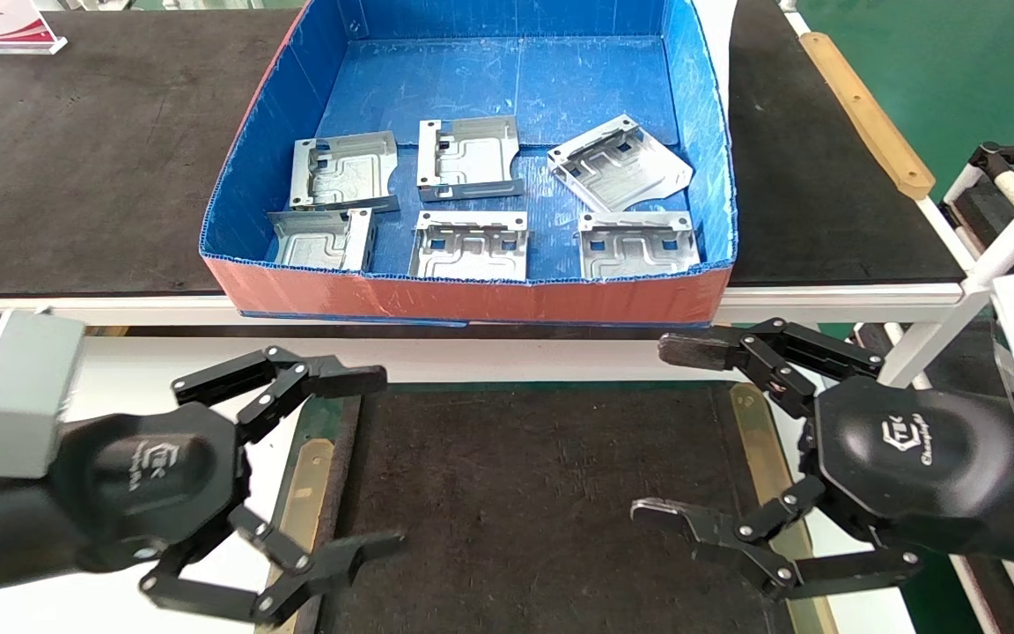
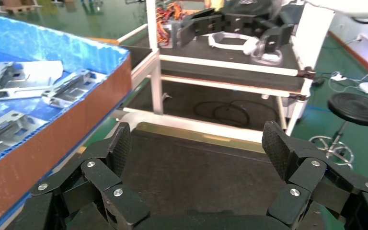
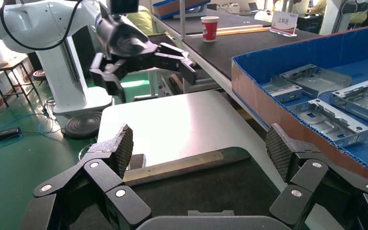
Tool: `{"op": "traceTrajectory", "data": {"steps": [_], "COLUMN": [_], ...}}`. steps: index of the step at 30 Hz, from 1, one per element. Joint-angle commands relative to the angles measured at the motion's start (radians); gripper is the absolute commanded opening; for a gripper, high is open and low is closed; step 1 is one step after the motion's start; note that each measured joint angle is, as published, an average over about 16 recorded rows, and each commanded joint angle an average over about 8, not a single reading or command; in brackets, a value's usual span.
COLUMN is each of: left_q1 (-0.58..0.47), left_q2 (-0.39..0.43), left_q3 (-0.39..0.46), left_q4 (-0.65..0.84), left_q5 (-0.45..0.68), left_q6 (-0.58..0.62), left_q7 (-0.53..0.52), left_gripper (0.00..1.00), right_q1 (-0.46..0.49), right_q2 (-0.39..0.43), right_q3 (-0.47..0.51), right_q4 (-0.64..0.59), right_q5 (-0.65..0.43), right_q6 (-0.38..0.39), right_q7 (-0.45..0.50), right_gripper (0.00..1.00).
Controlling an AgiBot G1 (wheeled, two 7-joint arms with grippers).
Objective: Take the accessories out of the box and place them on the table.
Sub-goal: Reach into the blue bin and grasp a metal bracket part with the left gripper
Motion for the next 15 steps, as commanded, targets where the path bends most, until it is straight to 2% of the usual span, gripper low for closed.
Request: {"op": "traceTrajectory", "data": {"steps": [1,15], "left_q1": [-0.001,-0.109], "left_q2": [0.006,0.081], "left_q3": [0.002,0.054], "left_q4": [-0.008,0.003], "left_q5": [0.013,0.184], "left_q6": [-0.025,-0.257], "left_q7": [-0.004,-0.134], "left_gripper": [1.00,1.00], "right_q1": [0.000,0.000], "right_q2": [0.000,0.000], "right_q3": [0.000,0.000], "right_q4": [0.000,0.000], "right_q5": [0.000,0.000], "right_q6": [0.000,0.000], "right_q7": [0.000,0.000], "right_gripper": [1.00,1.00]}}
